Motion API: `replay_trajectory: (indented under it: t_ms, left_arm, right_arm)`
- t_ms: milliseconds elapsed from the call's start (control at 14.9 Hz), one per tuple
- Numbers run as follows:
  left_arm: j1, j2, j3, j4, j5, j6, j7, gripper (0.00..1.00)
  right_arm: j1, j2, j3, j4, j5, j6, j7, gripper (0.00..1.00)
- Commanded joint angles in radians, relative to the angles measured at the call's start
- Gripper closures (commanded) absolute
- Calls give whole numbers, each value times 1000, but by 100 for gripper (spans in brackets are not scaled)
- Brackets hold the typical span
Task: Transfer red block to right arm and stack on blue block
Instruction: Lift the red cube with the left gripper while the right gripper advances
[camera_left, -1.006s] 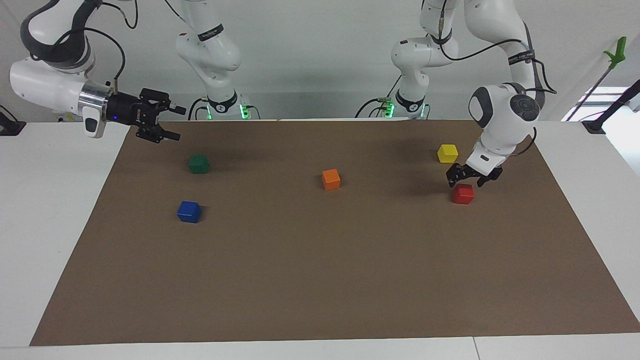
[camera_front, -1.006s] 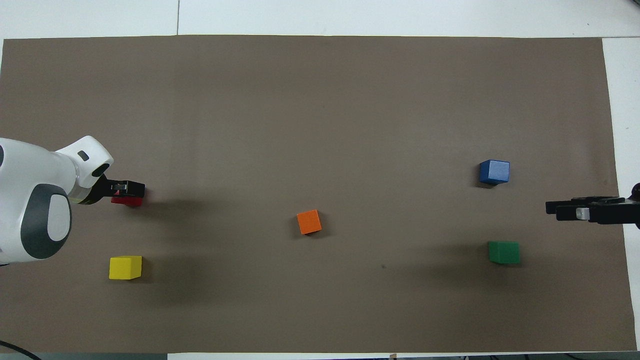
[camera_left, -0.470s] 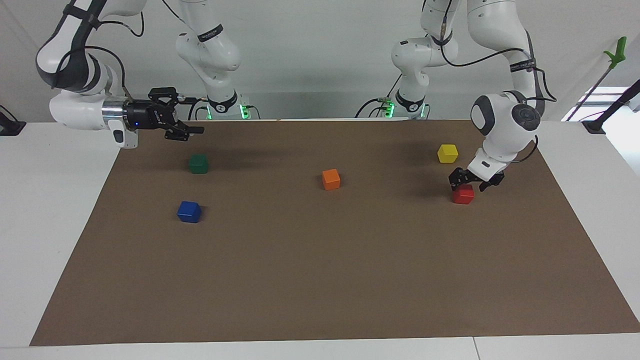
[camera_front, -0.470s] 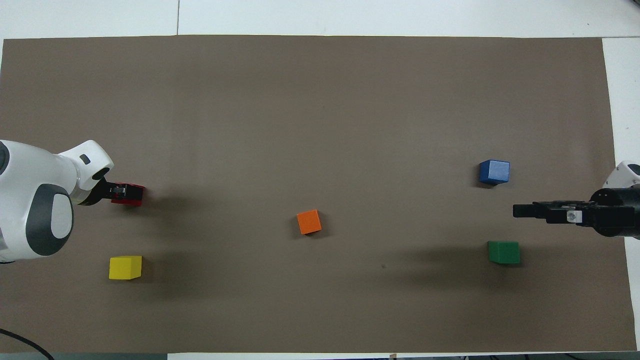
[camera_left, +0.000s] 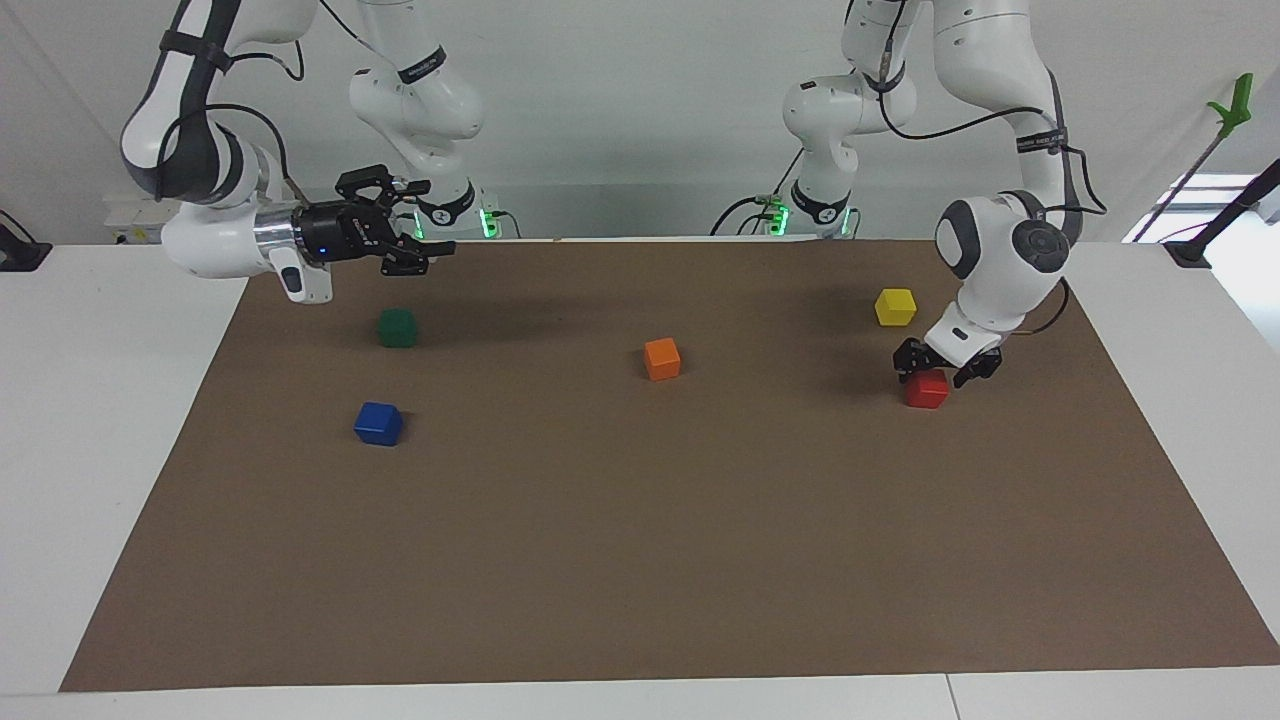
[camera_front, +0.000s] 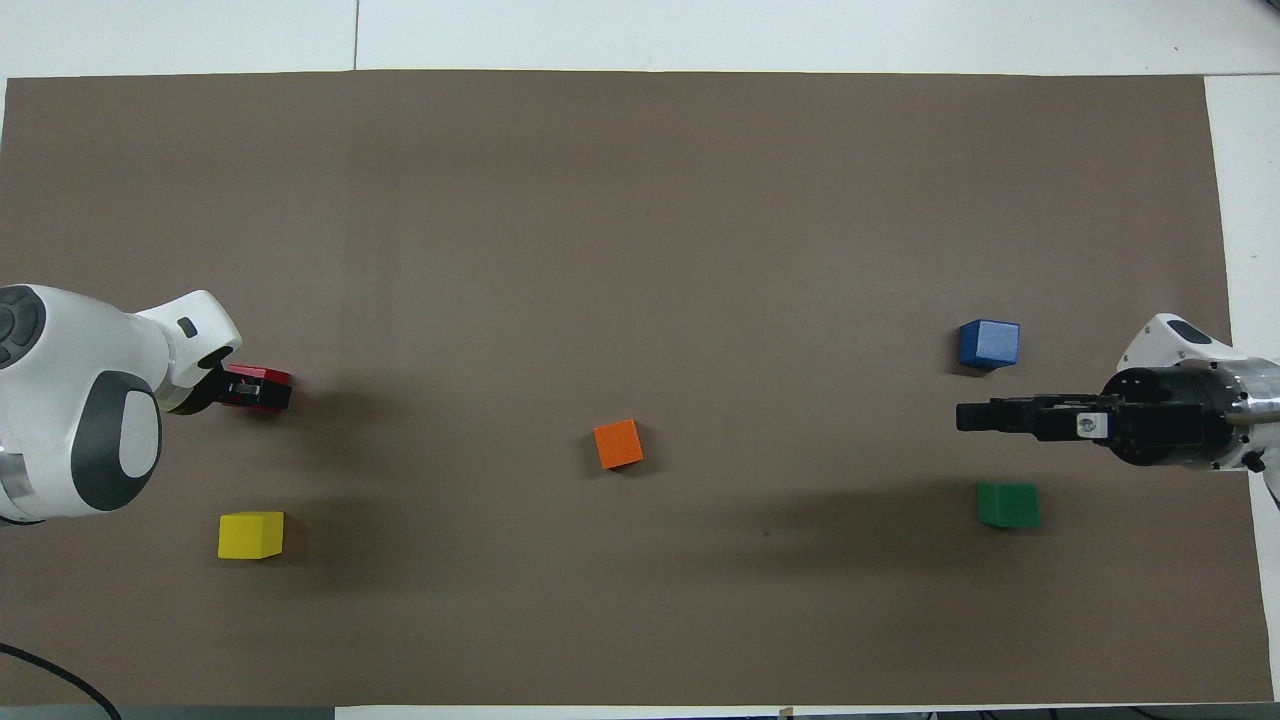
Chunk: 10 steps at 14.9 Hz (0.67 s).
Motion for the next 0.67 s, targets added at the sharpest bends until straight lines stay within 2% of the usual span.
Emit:
replay_trajectory:
  t_ms: [0,134,268,335,537,604]
  left_arm:
    - [0,-6,4,-15,22,6,7,100]
    - [2,-18,4,-4,22,-43,-3,100]
    - [0,-52,4,13,22,-46,-101,100]
    - [3,-54,1,66,20,-66,-190,100]
    - [-8,-9,-3,310,2,-346,-449,100]
    - [-9,-8,-7,357,-4,-411,-504,100]
  right_arm:
    - [40,-15,3,-50,89,-3,46,0]
    - [87,-3,3,-85,181,-13,43,0]
    - [127,17,1,-89,238,-17,43,0]
    - [152,31,3,-90,261,-17,43,0]
    - [203,64,1,-92,287,1,29,0]
    - [212,75,1,-92,287,19,2,0]
